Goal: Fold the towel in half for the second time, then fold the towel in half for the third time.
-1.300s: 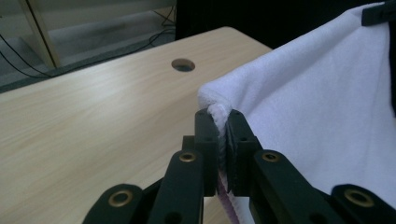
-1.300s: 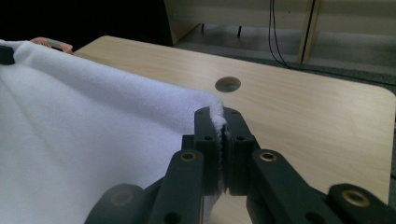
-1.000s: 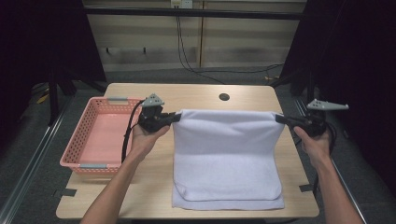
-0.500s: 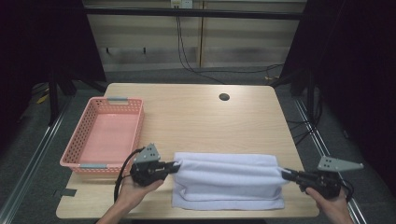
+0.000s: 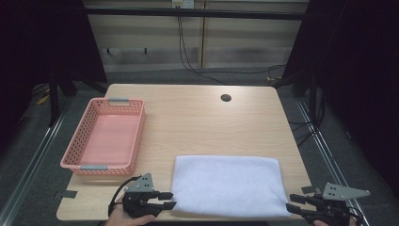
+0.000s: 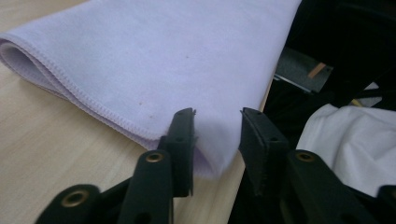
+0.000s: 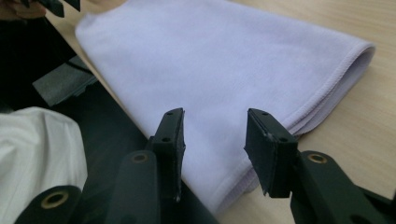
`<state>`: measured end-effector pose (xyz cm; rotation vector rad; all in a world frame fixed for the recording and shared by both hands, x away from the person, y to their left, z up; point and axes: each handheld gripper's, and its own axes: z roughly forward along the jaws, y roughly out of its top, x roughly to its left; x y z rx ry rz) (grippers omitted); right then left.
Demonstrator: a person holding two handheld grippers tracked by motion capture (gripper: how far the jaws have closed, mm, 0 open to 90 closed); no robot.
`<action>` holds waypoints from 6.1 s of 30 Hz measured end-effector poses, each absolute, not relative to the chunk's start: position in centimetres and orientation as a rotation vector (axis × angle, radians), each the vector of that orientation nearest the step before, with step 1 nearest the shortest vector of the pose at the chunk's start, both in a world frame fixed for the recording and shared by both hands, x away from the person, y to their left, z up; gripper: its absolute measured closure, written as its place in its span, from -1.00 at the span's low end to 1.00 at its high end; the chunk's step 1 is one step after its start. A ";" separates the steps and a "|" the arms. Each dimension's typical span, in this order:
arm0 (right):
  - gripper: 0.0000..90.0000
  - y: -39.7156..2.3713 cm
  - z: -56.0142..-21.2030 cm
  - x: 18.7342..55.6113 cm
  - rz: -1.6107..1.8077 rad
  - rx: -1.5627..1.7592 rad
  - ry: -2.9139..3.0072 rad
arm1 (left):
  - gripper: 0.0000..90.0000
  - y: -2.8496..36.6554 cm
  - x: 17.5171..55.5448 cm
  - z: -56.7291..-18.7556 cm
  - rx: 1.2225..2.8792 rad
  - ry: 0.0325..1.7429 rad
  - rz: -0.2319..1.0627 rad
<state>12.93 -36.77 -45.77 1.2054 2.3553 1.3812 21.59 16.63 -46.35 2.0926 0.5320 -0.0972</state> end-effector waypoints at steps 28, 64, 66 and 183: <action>0.18 -28.4 -49.1 22.3 1.016 1.263 2.438 | 0.27 11.0 30.5 -49.6 2.176 0.721 -0.013; -0.31 -5.7 -49.6 21.3 1.032 0.559 2.729 | 0.04 13.0 36.1 -48.1 2.086 0.949 0.095; -0.18 -5.9 -49.5 21.3 1.035 0.572 2.719 | 0.03 13.0 36.3 -48.4 2.094 0.959 0.091; 0.65 -23.5 -47.5 28.3 1.100 1.213 2.291 | 0.12 6.7 22.7 -48.4 2.306 0.488 -0.117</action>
